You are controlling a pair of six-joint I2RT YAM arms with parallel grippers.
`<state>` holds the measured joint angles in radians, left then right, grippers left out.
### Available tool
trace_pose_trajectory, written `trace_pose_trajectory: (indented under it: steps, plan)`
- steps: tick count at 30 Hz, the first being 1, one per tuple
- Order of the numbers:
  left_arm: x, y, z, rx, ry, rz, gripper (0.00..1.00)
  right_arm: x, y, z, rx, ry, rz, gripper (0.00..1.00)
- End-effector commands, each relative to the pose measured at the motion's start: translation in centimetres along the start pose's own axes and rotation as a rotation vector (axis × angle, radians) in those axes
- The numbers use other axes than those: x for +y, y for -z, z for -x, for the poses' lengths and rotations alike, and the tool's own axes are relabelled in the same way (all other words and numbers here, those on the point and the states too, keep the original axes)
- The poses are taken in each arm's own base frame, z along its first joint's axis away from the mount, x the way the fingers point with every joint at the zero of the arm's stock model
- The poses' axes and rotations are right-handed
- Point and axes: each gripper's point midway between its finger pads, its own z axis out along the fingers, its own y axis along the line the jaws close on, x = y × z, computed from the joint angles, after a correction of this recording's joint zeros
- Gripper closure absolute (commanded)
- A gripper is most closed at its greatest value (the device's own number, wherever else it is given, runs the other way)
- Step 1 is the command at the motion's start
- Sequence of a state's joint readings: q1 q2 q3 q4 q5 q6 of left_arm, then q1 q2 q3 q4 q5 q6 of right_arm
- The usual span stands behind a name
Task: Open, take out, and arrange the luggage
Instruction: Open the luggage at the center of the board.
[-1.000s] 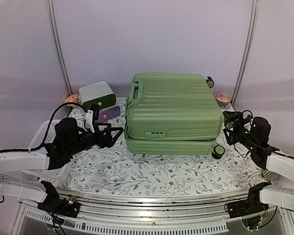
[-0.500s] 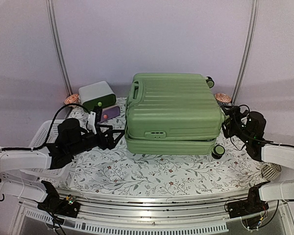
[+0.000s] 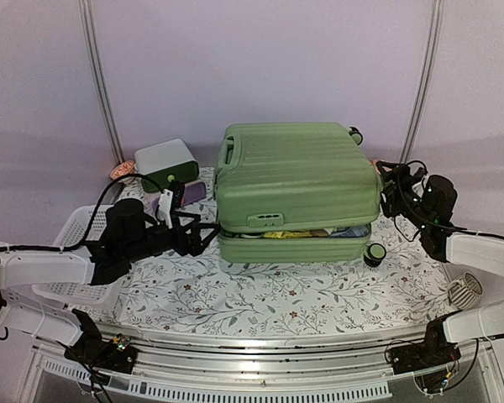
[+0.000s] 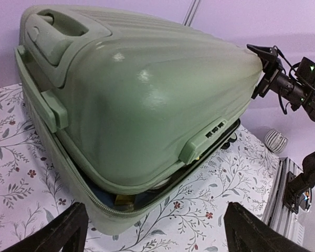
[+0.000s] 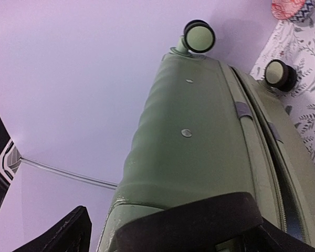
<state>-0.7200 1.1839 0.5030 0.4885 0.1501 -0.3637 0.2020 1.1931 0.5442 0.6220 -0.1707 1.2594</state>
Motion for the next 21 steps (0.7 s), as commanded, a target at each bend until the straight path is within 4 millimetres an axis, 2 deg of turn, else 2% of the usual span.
trace_pose_trajectory:
  steps: [1,4,11,15,21]
  plan:
    - [-2.1,-0.4,1.7,-0.028,-0.036,-0.078,0.08,12.2,0.8,1.2,-0.016,0.136,0.375,0.07]
    - [-2.6,-0.5,1.5,-0.026,-0.035,-0.104,0.07,13.1,0.5,1.1,-0.002,0.14,0.39,0.07]
    - [-6.1,-0.9,0.7,-0.018,-0.153,-0.177,0.07,15.0,-0.4,1.7,-0.003,0.141,0.419,0.07]
    - [-8.6,-0.3,1.0,-0.073,-0.286,-0.203,0.06,15.7,-1.6,1.7,0.017,0.149,0.424,0.07]
    - [-9.9,-1.1,1.9,-0.079,-0.558,-0.084,0.02,17.0,-2.7,2.1,0.02,0.146,0.447,0.07]
